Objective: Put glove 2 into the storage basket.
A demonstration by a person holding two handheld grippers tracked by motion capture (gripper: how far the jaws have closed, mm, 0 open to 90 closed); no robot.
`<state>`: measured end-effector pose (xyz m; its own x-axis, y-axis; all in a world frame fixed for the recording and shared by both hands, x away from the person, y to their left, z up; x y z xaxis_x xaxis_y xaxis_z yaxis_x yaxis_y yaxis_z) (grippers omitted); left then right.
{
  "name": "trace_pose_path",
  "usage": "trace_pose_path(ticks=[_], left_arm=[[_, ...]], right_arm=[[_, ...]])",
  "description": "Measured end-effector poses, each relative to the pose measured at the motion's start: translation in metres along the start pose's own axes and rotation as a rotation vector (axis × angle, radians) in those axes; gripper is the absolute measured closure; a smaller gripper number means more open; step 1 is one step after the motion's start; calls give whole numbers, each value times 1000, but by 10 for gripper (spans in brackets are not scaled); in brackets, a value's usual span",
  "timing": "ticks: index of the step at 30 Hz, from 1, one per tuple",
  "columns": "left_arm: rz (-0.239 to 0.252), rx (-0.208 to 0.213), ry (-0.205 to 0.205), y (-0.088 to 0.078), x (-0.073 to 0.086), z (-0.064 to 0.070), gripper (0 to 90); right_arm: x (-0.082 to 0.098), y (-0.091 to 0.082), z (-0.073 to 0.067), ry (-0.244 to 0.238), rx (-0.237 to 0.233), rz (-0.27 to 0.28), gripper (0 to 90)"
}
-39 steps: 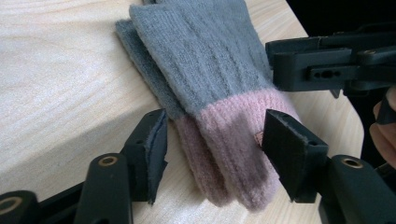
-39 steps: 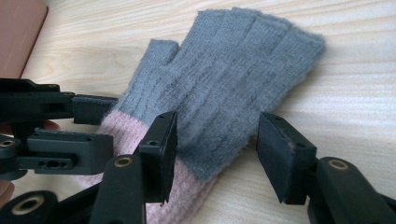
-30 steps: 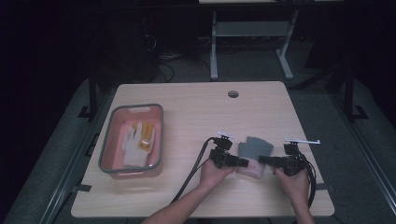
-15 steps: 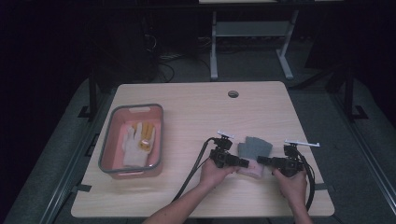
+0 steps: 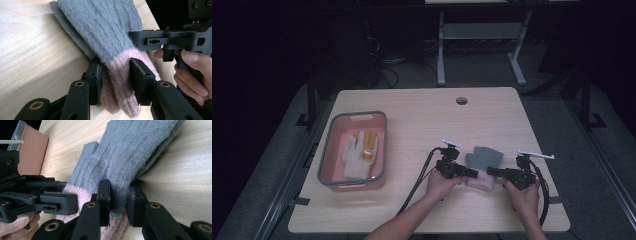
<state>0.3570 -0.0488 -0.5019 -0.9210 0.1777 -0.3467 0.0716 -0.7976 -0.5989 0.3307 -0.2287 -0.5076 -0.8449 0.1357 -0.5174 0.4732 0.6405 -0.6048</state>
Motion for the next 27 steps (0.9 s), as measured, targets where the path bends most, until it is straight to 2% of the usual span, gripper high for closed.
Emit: trace_pose_path(ticks=[9, 15, 27], left_arm=[[10, 1, 12, -8, 0, 0, 651], [13, 5, 15, -13, 2, -3, 656], [29, 17, 35, -35, 3, -3, 656]], right_arm=[[0, 0, -7, -20, -7, -10, 767], [0, 3, -15, -57, -1, -18, 771], [-6, 4, -33, -113, -11, -26, 774]])
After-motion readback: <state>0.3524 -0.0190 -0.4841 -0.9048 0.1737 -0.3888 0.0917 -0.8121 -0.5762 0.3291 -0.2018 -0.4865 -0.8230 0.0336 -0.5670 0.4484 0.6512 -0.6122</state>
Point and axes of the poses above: each handheld gripper's, and its own axes: y roughly forward along the jaws, x roughly out of its underside, z roughly to its right, the point moved 5 cm from there along y, roughly forward along the jaws, and after that the axes turned 10 degrees about -y, right-handed, at the moved point
